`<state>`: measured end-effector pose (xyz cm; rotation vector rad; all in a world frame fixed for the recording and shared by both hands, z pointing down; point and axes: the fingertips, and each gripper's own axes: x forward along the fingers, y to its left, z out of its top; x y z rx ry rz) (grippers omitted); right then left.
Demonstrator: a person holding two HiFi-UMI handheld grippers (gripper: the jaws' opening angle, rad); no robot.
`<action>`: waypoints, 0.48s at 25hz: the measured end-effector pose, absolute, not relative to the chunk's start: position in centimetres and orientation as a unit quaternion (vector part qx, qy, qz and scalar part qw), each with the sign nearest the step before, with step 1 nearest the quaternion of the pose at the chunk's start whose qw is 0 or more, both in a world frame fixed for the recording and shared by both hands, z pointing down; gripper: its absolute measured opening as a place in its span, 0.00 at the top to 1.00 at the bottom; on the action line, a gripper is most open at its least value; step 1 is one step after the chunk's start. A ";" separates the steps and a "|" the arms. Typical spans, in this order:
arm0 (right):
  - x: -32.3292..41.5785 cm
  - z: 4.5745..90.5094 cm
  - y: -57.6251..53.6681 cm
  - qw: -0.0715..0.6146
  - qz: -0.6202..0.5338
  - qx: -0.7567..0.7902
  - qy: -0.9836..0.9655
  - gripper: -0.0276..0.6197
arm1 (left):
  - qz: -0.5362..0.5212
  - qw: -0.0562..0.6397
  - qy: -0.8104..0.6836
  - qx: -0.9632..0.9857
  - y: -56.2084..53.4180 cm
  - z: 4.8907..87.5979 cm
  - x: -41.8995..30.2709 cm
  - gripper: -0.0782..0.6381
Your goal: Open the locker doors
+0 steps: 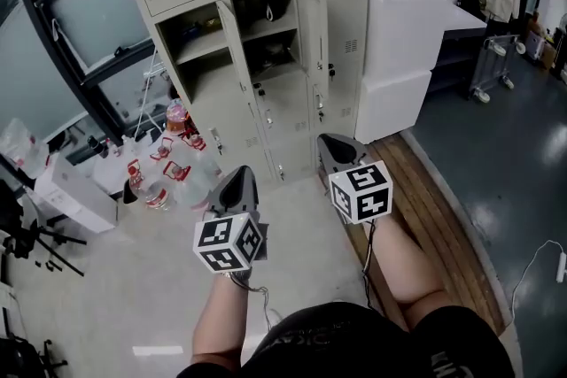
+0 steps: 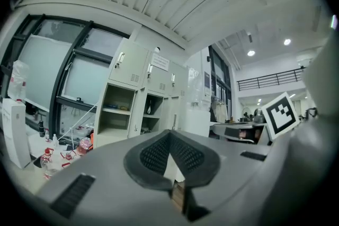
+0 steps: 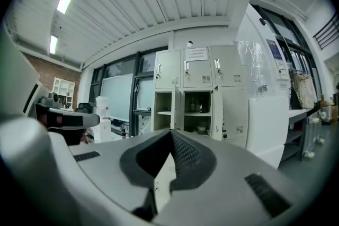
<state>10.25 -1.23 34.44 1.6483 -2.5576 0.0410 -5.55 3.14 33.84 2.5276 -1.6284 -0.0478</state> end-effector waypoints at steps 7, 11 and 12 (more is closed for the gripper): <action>13.4 34.7 -0.8 0.042 0.013 0.512 -0.858 0.96 | -0.012 0.062 -0.567 0.821 4.6 34.2 -1.9 0.89; 14.1 34.9 -0.7 0.037 0.015 0.499 -0.866 0.96 | -0.007 0.058 -0.580 0.813 5.1 34.1 -1.1 0.89; 14.2 34.9 -0.8 0.036 0.015 0.496 -0.867 0.96 | -0.007 0.056 -0.582 0.811 5.2 34.0 -0.9 0.89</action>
